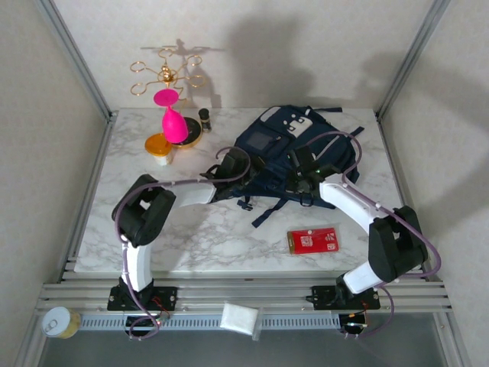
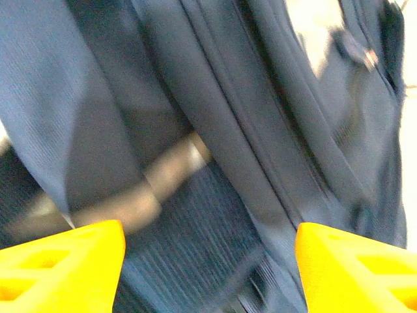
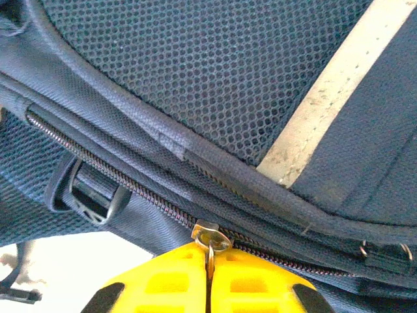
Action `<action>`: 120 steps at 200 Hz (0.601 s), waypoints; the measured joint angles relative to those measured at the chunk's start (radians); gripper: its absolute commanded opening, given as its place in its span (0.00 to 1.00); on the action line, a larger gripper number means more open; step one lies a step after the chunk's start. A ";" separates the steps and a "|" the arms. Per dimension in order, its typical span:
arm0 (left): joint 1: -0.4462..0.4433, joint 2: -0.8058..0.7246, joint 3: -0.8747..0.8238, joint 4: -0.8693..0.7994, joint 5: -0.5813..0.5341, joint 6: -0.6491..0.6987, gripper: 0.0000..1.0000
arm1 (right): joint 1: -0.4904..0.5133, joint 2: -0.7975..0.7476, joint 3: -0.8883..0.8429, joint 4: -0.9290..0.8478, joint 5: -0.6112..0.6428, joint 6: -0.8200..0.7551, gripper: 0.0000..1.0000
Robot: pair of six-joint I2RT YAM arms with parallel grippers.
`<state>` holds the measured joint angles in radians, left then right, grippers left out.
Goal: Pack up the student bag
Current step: Zip the student bag at the center of the table.
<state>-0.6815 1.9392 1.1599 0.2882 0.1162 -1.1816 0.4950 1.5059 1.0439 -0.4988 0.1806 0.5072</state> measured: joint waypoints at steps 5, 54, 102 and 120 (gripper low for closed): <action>-0.019 -0.001 -0.004 0.023 0.009 -0.028 0.70 | -0.001 -0.003 -0.003 0.001 -0.010 -0.005 0.00; -0.134 0.048 0.006 0.166 0.040 -0.214 0.61 | -0.006 -0.008 -0.017 0.010 -0.064 -0.026 0.00; -0.138 0.123 0.047 0.233 -0.024 -0.315 0.31 | -0.014 -0.013 -0.027 0.017 -0.078 -0.026 0.00; -0.134 0.134 0.048 0.248 -0.051 -0.312 0.15 | -0.021 -0.015 -0.028 0.016 -0.079 -0.026 0.00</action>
<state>-0.8150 2.0735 1.2083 0.5365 0.0650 -1.4940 0.4744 1.4910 1.0157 -0.4831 0.1020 0.4816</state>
